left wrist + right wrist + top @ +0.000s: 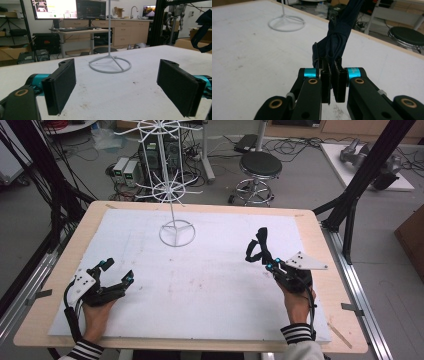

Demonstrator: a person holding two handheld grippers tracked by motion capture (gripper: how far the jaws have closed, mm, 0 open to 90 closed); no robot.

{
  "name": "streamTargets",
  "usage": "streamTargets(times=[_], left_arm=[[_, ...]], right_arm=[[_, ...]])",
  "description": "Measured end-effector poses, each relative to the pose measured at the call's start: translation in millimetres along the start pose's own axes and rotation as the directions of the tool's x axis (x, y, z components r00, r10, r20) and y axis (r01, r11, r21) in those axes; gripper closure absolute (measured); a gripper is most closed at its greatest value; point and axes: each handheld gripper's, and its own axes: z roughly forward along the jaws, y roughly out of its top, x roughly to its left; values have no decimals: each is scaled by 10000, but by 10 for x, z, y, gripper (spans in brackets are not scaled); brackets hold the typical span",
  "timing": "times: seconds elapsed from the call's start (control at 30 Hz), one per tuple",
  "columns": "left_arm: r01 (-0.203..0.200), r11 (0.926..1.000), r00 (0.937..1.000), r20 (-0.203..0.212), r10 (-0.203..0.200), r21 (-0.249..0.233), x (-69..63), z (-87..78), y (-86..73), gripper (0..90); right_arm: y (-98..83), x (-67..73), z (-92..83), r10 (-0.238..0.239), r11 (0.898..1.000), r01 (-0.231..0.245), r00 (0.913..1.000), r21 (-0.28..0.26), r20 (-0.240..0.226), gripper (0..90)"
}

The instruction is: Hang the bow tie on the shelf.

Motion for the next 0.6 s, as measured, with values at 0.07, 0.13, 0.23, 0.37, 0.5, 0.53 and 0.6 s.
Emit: streamTargets(times=[0.07, 0.13, 0.23, 0.37, 0.5, 0.53, 0.6], left_arm=[[-6, 10000, 10000, 13, 6, 6, 0, 0, 1, 161], [-3, 10000, 10000, 10, 3, 4, 0, 0, 1, 161], [-10, 10000, 10000, 11, 10, 9, 0, 0, 1, 161], [-6, 10000, 10000, 18, 6, 15, -1, 0, 1, 161], [-6, 10000, 10000, 9, 6, 12, -1, 1, 1, 161], [-9, 10000, 10000, 9, 9, 16, -1, 0, 1, 161], [-6, 10000, 10000, 3, 6, 14, -1, 2, 1, 161]], right_arm=[[32, 25, 4, -149, 9997, 147, 9999, -215, -84, 868], [74, 60, 13, -238, 9989, 232, 9996, -398, -147, 868], [148, 118, 31, -177, 9975, 154, 9993, -688, -324, 868], [263, 197, 76, -246, 9947, 194, 9984, -1014, -506, 868], [376, 272, 141, -352, 9921, 267, 9971, -1226, -672, 868], [402, 289, 156, -347, 9918, 257, 9969, -1254, -702, 868], [454, 321, 189, -386, 9895, 272, 9962, -1421, -782, 867]])
